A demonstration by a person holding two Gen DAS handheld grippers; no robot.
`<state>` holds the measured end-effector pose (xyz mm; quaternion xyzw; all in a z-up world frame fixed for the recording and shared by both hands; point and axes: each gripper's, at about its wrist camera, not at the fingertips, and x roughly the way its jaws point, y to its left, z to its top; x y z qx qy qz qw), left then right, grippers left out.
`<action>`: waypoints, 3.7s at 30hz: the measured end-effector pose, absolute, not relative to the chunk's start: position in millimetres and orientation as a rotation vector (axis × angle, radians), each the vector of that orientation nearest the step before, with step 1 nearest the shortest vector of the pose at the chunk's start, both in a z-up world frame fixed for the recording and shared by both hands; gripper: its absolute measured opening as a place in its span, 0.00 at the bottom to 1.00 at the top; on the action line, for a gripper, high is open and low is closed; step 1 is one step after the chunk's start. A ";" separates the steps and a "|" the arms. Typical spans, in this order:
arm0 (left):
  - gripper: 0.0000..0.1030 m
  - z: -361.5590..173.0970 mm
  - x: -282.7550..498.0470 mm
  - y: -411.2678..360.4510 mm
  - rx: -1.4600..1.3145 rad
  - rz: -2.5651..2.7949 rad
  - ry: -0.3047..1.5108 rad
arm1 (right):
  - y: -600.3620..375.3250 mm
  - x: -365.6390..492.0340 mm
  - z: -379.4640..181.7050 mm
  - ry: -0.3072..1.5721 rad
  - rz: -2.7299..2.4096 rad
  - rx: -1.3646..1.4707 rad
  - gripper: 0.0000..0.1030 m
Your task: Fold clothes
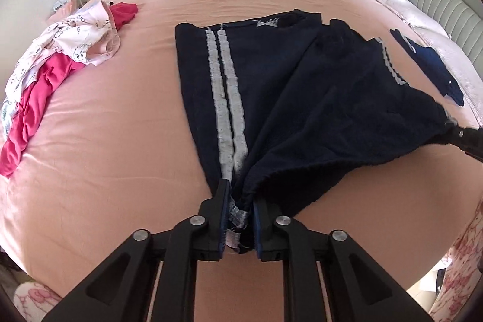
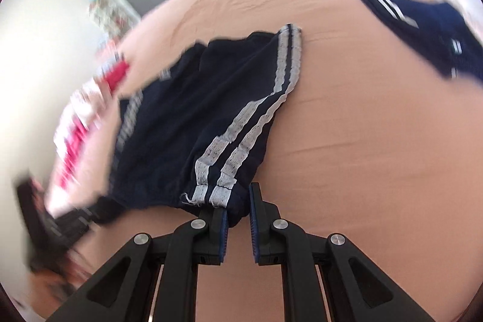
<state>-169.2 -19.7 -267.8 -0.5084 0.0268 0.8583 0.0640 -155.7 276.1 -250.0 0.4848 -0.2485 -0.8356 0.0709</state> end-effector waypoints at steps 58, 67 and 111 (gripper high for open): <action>0.07 30.0 -125.8 -4.3 -0.806 2.673 0.027 | 162.2 -110.1 -196.0 -0.483 -2.289 1.570 0.12; 0.07 25.3 -105.7 -40.7 -0.816 2.736 -0.087 | 180.7 -82.1 -97.2 -0.161 -2.716 1.225 0.04; 0.08 -244.9 -179.2 -11.5 -1.491 2.364 0.293 | 240.4 -115.6 -242.9 -0.509 -2.797 1.513 0.04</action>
